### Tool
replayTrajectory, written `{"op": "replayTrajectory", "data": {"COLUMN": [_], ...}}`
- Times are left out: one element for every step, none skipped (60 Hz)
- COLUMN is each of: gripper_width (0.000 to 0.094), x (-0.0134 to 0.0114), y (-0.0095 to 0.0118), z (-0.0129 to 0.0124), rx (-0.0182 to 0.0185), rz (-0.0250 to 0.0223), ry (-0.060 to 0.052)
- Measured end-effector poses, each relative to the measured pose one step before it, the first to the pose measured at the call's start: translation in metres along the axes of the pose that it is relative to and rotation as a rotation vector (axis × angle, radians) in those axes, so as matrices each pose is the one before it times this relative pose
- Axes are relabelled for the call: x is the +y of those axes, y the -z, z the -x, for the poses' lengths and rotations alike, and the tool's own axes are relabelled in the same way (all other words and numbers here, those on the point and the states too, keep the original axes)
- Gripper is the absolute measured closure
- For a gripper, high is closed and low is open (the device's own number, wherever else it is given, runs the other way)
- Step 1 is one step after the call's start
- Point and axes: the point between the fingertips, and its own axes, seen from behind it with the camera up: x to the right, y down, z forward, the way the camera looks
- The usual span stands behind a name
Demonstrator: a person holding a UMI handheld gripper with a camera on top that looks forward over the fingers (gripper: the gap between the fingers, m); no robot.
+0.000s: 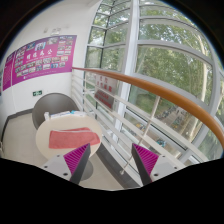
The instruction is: Fold towel
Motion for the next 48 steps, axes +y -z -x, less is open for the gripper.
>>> {"op": "replayTrajectory", "data": {"gripper_width": [0.0079,0.0079,0.0079,0.0079,0.0079,0.008,0.0079,0.008,0.0082,0.008,0.008,0.0082,0.0079,0.0079,0.0078,0.0073,0.0073,0.0072,0.0078,0.0079,0.0079,0.0081,0.008,0.0081,0.008,0.0081,0.008,0.0082,0.0079,0.008,0.008,0.0081,0.0081,0.0082,0.0079,0.0079,0.0077,0.0077,0.0078,0.0078,0.0078,0.0077,0.0077,0.0079,0.0079,0.0079,0.0081,0.0079], "x": [0.00055,0.00083,0.001,0.00257,0.00581,0.00224,0.00265,0.00252,0.00298,0.00384,0.00253,0.00297,0.00279,0.00354,-0.01057,0.02163,0.00306,0.00331,0.00401,0.00441,0.00416,-0.00391,0.01918,0.00563,0.00595,-0.0084,0.00412,0.01332,0.00242,0.00221,-0.00193,0.00168,0.00389,-0.00007,-0.00137,-0.00262,-0.00301,-0.00361,-0.0033,-0.00321,-0.00313,-0.00348,-0.00397,-0.0037,-0.0032,-0.00323,-0.00308,-0.00362], "y": [-0.00022,-0.00037,-0.0006,0.00055,0.00352,-0.0013,-0.00124,-0.00136,-0.00131,0.00348,-0.00144,-0.00137,-0.0013,-0.00132,-0.00712,0.00711,-0.00084,-0.00074,-0.0005,-0.00029,-0.00042,-0.01395,0.00613,-0.00195,-0.00205,-0.00945,-0.00264,-0.00089,-0.00374,-0.00406,-0.00238,-0.00557,-0.00163,-0.00594,-0.00677,-0.00781,-0.00843,-0.00961,-0.01031,-0.01083,-0.01071,-0.01135,-0.01196,-0.0117,-0.01237,-0.01241,-0.0126,-0.01253], "z": [0.00031,0.00018,0.00009,0.00208,-0.00523,0.00013,0.00013,0.00039,0.00055,0.00079,0.0011,0.00061,0.00095,0.00106,0.00532,0.00007,0.00176,0.00254,0.00332,0.00438,0.00527,0.01239,0.00806,0.00806,0.00806,0.00745,0.00953,0.015,0.01077,0.01153,0.01045,0.01165,0.00888,0.01224,0.01226,0.0119,0.0116,0.01112,0.01096,0.00985,0.00946,0.00907,0.00791,0.0077,0.007,0.0066,0.00552,0.00551], "rx": [-0.00104,-0.0009,-0.00091,0.00131,-0.00346,-0.00084,-0.00082,-0.00111,-0.00178,-0.00057,-0.00204,-0.00117,-0.00112,-0.00126,-0.00082,-0.00084,-0.00252,-0.00446,-0.00508,-0.00786,-0.0094,-0.01273,-0.00955,-0.01244,-0.01352,-0.0174,-0.01495,-0.01069,-0.01728,-0.01863,-0.02219,-0.01798,-0.01855,-0.0179,-0.01724,-0.01551,-0.01338,-0.01211,-0.01285,-0.01095,-0.00986,-0.00865,-0.00777,-0.00747,-0.00662,-0.00562,-0.0052,-0.00463], "rz": [0.00104,0.00134,0.00141,0.0002,0.00223,0.00273,0.00338,0.00396,0.00408,0.00381,0.00469,0.00477,0.0051,0.0047,0.00928,-0.00103,0.00613,0.00764,0.0077,0.00735,0.00572,0.0088,0.00034,0.00712,0.00786,0.01301,0.00517,-0.00146,0.00312,0.00235,0.00623,0.00335,0.00345,0.00186,-0.00058,-0.00318,-0.00438,-0.00536,-0.00523,-0.00434,-0.00359,-0.00421,-0.00405,-0.00307,-0.00098,0.00028,0.00085,0.00016], "ry": [-0.0006,-0.0003,-0.0003,-0.001,-0.0017,-0.0017,-0.0014,-0.0016,-0.001,0.0001,-0.0002,0.0,0.0001,0.0004,0.0017,0.0011,0.0026,0.0026,0.0028,0.0033,0.0042,0.0029,0.005,0.0059,0.0062,0.0069,0.0065,0.0049,0.006,0.0052,0.0044,0.0054,0.0043,0.0052,0.005,0.0053,0.0061,0.0073,0.0082,0.0083,0.0075,0.006,0.0048,0.0042,0.0045,0.0049,0.0044,0.0025]}}
